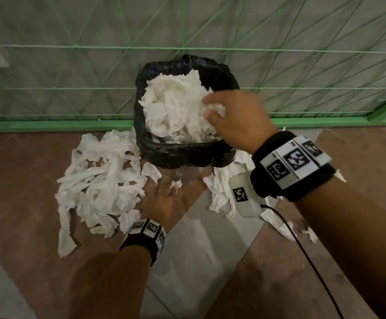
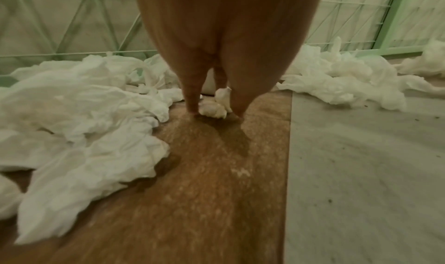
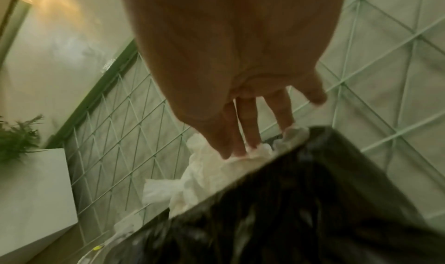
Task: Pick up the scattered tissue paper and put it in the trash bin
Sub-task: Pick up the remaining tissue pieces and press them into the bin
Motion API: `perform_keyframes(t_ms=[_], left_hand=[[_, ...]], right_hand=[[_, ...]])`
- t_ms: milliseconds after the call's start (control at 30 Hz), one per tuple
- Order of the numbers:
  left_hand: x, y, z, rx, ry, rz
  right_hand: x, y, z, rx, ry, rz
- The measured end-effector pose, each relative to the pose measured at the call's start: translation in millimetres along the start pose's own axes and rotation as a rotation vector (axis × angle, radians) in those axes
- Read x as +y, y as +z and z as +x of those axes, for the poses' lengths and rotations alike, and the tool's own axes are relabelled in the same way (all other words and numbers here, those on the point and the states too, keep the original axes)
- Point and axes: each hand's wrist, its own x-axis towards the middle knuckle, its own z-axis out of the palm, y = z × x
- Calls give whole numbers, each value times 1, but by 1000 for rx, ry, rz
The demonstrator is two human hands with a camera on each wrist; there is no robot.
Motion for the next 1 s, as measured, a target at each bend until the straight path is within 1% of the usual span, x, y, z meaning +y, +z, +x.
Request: perform_keyframes(t_ms=[33,67,100,133,200,233,267,300,333,367,400,433,467,500,567,600,633,667,700,767,800,833,867,900,933,1000], left_hand=[[0,0,1,-33,7,-18],[2,-3,-5,-15,12,-10],[5,-9,-12,23,17,-10],[8,-15,-19,64,17,-48],[7,-20,-30,79,-24,-162],[4,-22,-33,104,-43,-210],[-2,-23,-32,92,-58,-244],[-9,-28,-33,56,-66,-261],[-18,-32,-31,-31,-58,-245],[-26,-39,-32,-115,-52,-246],[-31,-49,-35,-194,-45,-258],[-33,-64,-40,-281,-20,-280],[-32,-80,-45,-353,29,-344],[-28,-103,-55,-395,96,-430],[-17,-155,-74,-404,230,-588],[-12,-180,-84,-372,278,-636],[-6,-206,-93,-312,311,-684],[0,-228,-100,-221,327,-747],[6,-246,-106,-94,354,-821],[20,-274,-106,208,438,-966],[29,-284,-101,342,453,-1005],[37,-288,-91,445,434,-998],[43,-288,-77,516,406,-966],[49,-287,-61,552,383,-905],[52,-284,-44,545,373,-819],[57,-275,-21,464,386,-597]], right_hand=[[-2,4,-3,-53,4,-71],[-3,8,-5,-57,-4,-103],[-4,9,-6,-29,-17,-86],[-3,7,-7,25,-16,-9],[2,-2,-9,217,18,252],[8,-7,-9,331,52,371],[15,-11,-9,434,100,450],[24,-11,-9,513,156,516],[36,-6,-11,569,223,580],[48,3,-15,596,304,636],[61,17,-19,585,405,664],[74,34,-25,527,507,635],[86,52,-32,407,592,548],[97,72,-41,232,638,436],[110,109,-64,-133,663,253],[111,127,-77,-280,655,199],[110,143,-89,-386,623,138],[107,156,-102,-449,584,66],[102,167,-112,-474,543,-3],[93,181,-128,-462,442,-113],[91,184,-132,-457,389,-154],[89,185,-133,-481,347,-188],[89,185,-133,-533,322,-222],[89,184,-132,-584,300,-252],[90,182,-132,-641,288,-269],[88,170,-128,-731,277,-254]])
